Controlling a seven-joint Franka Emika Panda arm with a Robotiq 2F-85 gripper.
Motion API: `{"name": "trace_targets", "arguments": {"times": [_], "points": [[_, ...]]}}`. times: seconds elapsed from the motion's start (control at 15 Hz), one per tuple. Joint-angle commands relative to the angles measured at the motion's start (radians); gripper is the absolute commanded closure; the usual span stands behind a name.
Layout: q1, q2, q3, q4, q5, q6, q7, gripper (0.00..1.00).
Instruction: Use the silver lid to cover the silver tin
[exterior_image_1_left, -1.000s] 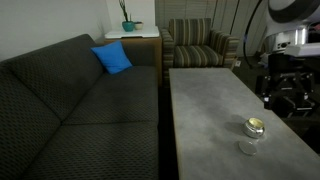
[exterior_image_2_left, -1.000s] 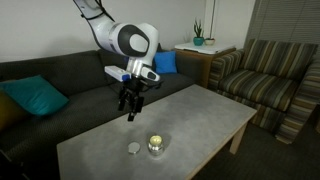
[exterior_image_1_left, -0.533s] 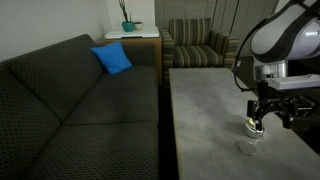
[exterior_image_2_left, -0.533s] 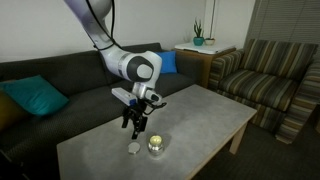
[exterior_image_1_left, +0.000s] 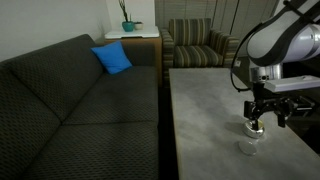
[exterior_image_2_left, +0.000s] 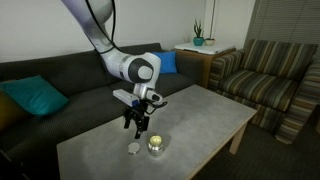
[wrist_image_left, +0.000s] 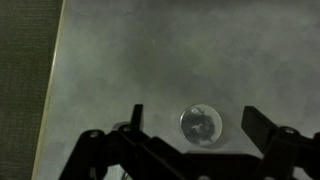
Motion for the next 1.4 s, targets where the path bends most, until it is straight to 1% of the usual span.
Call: {"name": "trace_targets", "arguments": {"times": [0.0, 0.33, 0.53, 0.8, 1.07, 1.33], "points": [[0.053, 0.039, -0.02, 0.014, -0.046, 0.069, 0.037, 0.0], [0.134, 0.108, -0.048, 0.034, -0.072, 0.177, 0.145, 0.0], [0.145, 0.161, -0.052, 0.072, -0.059, 0.205, 0.177, 0.0], [0.129, 0.211, -0.045, 0.095, -0.045, 0.248, 0.185, 0.0], [0.107, 0.259, -0.025, 0.126, -0.049, 0.307, 0.129, 0.0], [0.089, 0.311, -0.008, 0.186, -0.051, 0.312, 0.067, 0.0]]}}
